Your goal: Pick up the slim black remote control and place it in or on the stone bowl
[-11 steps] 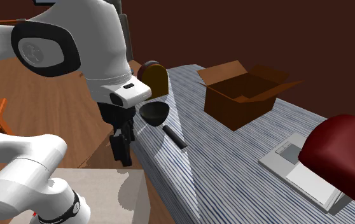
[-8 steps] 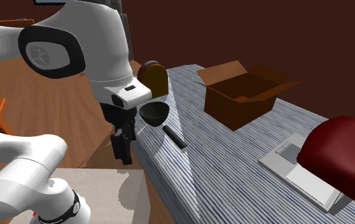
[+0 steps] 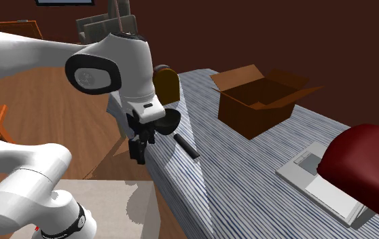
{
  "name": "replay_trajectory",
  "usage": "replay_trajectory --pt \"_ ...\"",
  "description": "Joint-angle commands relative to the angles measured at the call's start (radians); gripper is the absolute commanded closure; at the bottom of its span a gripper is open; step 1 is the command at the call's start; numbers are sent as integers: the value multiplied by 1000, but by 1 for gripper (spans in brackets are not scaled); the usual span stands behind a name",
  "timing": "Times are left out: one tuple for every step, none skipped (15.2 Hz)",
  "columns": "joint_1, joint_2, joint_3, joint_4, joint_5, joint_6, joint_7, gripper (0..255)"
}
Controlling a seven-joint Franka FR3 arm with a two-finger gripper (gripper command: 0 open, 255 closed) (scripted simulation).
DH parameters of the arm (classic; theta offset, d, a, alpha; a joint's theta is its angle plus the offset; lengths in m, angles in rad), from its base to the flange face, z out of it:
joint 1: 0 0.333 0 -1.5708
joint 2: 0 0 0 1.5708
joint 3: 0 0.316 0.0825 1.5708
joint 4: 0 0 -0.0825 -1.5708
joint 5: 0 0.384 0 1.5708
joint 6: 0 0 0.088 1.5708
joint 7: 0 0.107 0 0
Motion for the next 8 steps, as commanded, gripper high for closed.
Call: replay_trajectory --pt "-5 37 45 -3 46 33 92 0" --pt "-6 57 69 -4 68 51 137 0" --pt "-8 78 93 -3 90 70 182 0" --pt "-10 102 117 -1 111 90 226 0" --pt "-13 127 141 3 131 111 270 0" --pt "-16 154 165 9 150 132 314 0" --pt "-20 182 190 16 168 155 357 0" --pt "-25 213 213 24 183 178 401 0"
